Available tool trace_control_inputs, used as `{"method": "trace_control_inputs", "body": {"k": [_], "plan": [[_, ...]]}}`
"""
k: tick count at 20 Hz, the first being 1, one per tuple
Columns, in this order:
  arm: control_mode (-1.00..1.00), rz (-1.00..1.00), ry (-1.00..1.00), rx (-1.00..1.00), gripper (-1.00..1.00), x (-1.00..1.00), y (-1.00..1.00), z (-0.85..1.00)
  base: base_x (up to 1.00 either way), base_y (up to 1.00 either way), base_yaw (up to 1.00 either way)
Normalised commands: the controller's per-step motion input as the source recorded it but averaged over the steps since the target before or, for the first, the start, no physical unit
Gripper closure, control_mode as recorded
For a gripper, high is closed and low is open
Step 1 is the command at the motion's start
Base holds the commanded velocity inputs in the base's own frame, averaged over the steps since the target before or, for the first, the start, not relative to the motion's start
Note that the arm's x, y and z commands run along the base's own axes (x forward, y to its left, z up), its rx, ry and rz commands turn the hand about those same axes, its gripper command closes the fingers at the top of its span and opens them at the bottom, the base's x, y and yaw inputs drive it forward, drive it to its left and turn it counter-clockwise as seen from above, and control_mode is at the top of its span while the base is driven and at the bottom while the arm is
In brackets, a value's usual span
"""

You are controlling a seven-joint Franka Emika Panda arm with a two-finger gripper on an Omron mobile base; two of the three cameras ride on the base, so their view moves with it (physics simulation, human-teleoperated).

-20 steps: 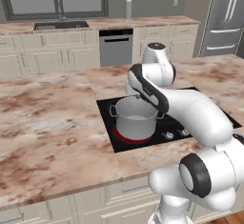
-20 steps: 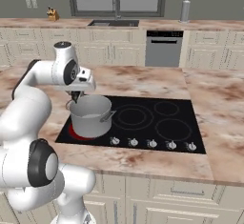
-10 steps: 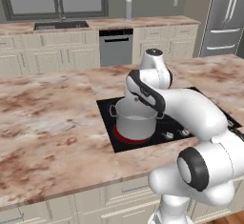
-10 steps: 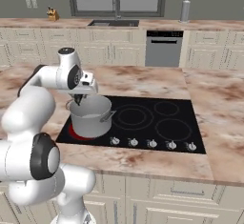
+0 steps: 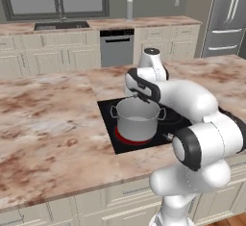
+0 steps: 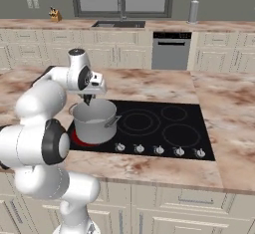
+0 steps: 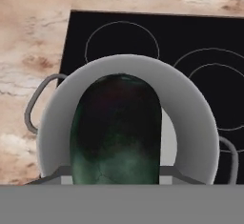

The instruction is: Turn on the burner for the pot on the stove. Wait thirty seconds for the pot to heat up. Then add the eggplant to the pot.

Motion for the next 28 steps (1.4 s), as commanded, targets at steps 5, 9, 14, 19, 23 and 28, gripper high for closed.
{"method": "trace_control_inputs", "body": {"k": [5,9,14,19,23,28], "plan": [[-1.0,0.0,0.0,0.0,1.0,0.22,0.0,-0.14,0.0,0.0,0.0],[-1.0,0.0,0.0,0.0,1.0,0.15,-0.01,-0.16,0.0,0.0,0.0],[-1.0,0.01,0.0,0.0,1.0,0.01,-0.01,-0.21,0.0,0.0,0.0],[-1.0,0.02,0.0,0.0,1.0,0.0,0.0,-0.21,0.0,0.0,0.0],[-1.0,0.02,0.01,0.0,1.0,0.0,0.0,-0.23,0.0,0.0,0.0],[-1.0,0.02,0.01,0.0,1.0,0.0,0.0,-0.29,0.0,0.0,0.0]]}}
